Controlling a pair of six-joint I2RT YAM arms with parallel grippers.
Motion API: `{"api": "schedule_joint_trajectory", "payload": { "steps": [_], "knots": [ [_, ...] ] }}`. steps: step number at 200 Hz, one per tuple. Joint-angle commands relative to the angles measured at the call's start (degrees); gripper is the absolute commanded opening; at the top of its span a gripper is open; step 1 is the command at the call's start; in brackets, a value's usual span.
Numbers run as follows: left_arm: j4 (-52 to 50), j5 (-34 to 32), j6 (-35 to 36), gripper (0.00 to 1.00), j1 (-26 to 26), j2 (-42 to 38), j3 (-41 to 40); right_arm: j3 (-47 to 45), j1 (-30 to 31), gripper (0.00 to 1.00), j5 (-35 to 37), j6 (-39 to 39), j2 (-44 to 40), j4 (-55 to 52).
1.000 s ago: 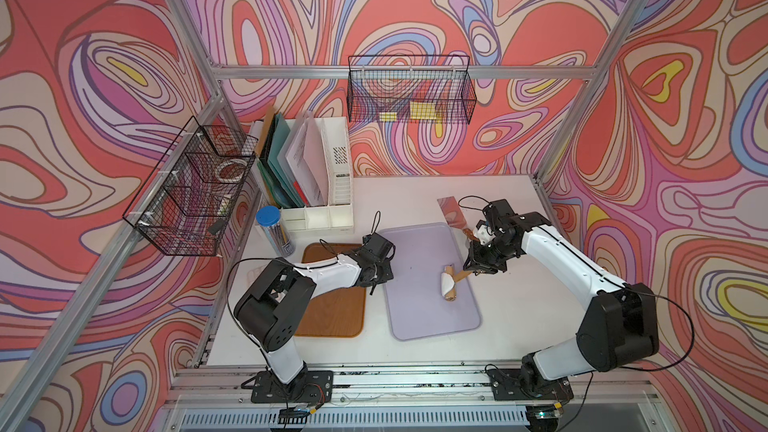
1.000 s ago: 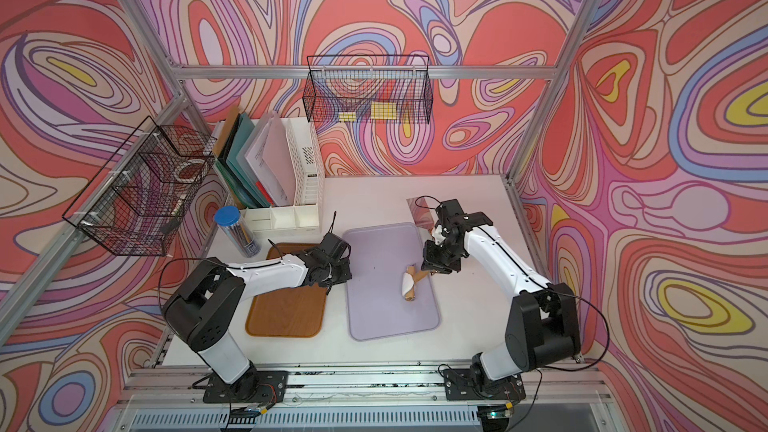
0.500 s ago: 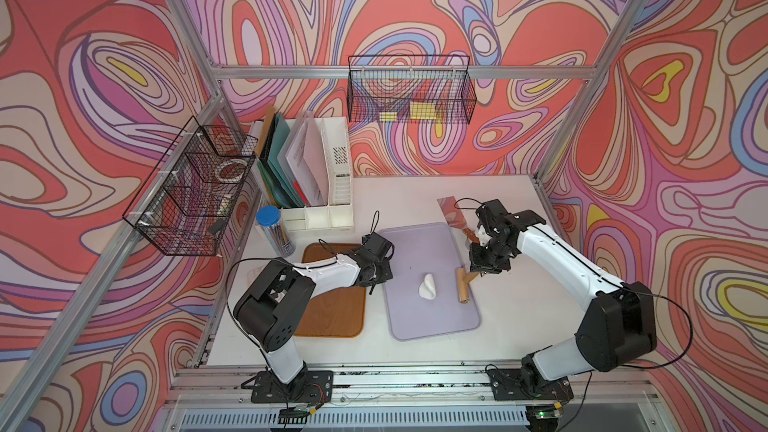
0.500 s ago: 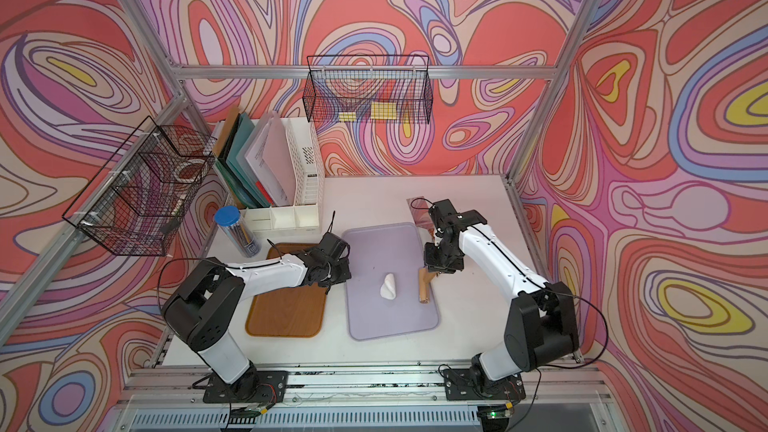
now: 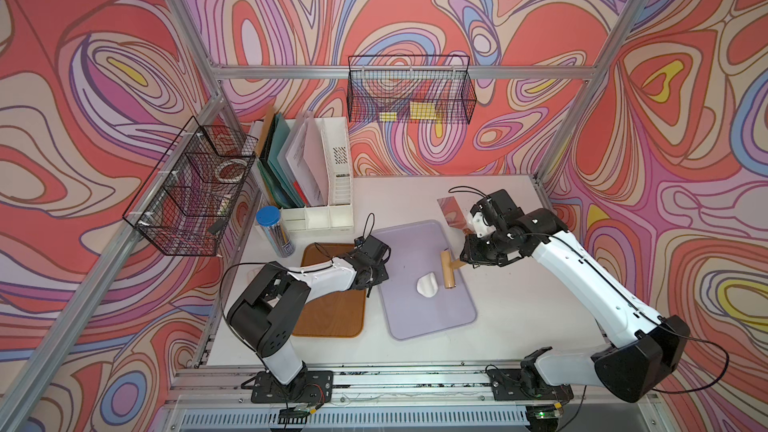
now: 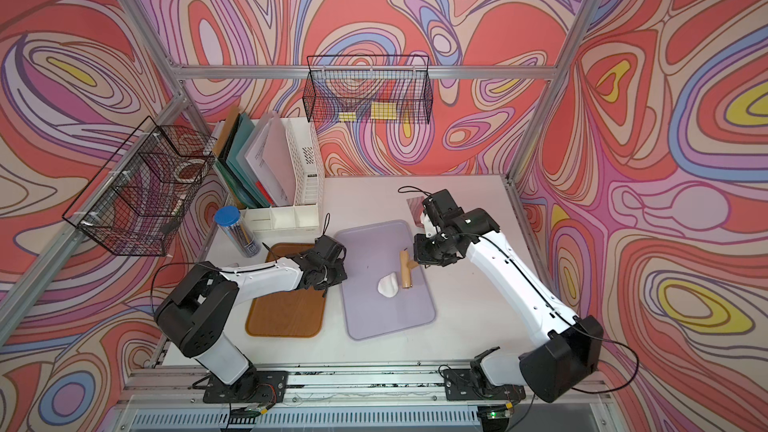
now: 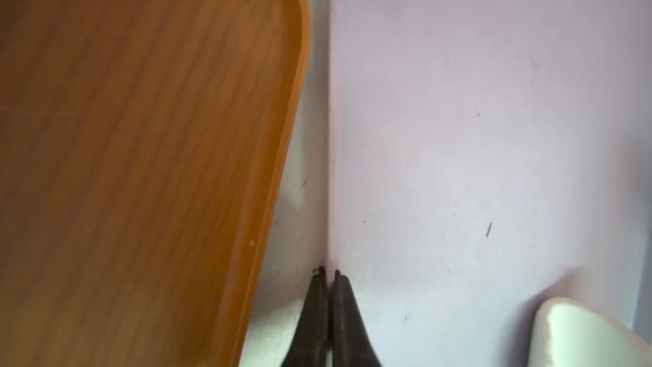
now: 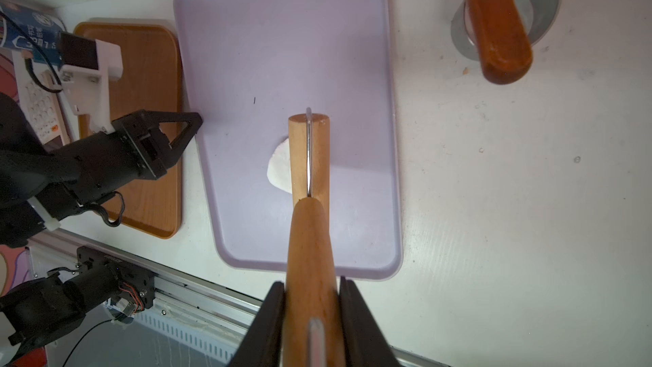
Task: Roll out the dumpling wrappers from the dough
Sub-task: Flatten out the dough on the work surface.
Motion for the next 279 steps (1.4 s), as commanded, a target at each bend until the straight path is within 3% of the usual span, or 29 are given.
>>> {"api": "schedule_joint_trajectory", "payload": {
  "steps": [1,49,83,147,184,244,279],
  "knots": [
    [2.0,0.3,-2.0,0.00,0.0,0.4,0.7,-4.4,0.5,0.00,0.1,1.9,0.8,-1.0],
    [2.1,0.6,-2.0,0.00,-0.3,0.7,0.4,-10.2,0.7,0.00,-3.7,4.0,0.8,-2.5],
    [1.9,0.4,-1.7,0.00,-0.4,0.4,0.5,-13.0,0.6,0.00,-0.2,5.9,1.3,-1.6],
    [1.6,1.0,-1.0,0.00,-0.4,0.2,0.6,-10.8,0.6,0.00,-4.5,11.0,5.1,13.1],
    [2.1,2.0,-0.8,0.00,-0.6,0.5,0.7,-8.8,0.6,0.00,-1.4,12.1,9.2,17.9],
    [2.1,3.2,0.1,0.00,-0.8,1.2,1.3,0.4,0.6,0.00,-0.4,6.1,18.1,19.6],
    [1.6,2.9,0.4,0.00,-1.0,1.1,1.5,5.0,0.5,0.00,7.2,-0.1,18.5,12.3]
  ]
}}
